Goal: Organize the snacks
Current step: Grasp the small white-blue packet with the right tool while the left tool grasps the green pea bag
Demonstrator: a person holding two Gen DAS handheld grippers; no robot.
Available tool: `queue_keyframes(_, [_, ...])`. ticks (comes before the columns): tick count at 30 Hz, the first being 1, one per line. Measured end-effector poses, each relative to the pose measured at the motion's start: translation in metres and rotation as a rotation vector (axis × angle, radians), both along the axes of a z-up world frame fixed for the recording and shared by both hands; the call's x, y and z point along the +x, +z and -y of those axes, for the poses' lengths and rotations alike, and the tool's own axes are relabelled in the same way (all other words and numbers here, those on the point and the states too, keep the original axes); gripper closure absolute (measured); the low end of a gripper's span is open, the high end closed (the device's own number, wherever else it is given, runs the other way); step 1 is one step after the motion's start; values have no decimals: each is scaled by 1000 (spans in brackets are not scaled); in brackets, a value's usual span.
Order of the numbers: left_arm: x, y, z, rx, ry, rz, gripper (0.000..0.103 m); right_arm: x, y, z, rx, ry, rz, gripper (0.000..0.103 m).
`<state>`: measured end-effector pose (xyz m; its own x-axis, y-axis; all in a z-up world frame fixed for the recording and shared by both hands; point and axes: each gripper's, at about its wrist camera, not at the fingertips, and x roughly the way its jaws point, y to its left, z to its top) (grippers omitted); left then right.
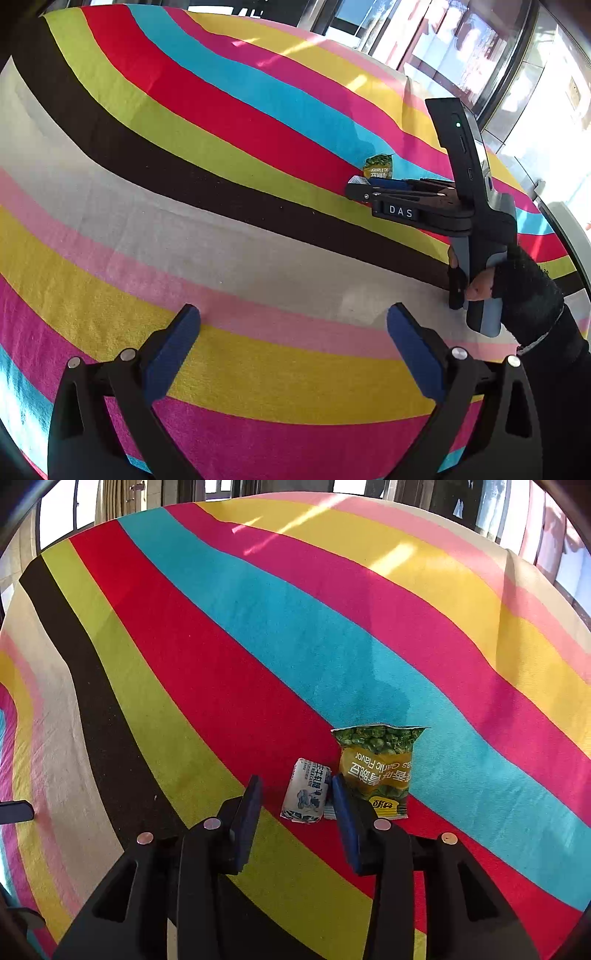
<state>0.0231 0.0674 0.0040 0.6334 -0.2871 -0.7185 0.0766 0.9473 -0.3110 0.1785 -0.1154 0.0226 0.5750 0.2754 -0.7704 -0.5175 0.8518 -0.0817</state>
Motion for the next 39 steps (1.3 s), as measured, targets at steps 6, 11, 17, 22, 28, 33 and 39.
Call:
queue_keyframes(6, [0,0,1,4,0,0,2,-37,19,31,91,-64,25,83])
queue_keyframes(11, [1,0,2,9,-2,-4,2,-104,37,88,149,-153,71,83])
queue_keyframes(17, [31,6,35,97,-129,-32,2,-159,25,145,179,-250,39,83])
queue_keyframes(22, [105,6,91,197,-234,-44,2,-156,12,156,223,-267,37,83])
queue_keyframes(28, [184,-7,150,459,-426,-23,2,-158,9,167,318,-266,27,83])
queue_keyframes(33, [205,-10,162,472,-560,0,7,-153,7,168,353,-257,3,83])
queue_keyframes(39, [187,-2,157,423,-578,19,63,-158,5,174,383,-255,-10,83])
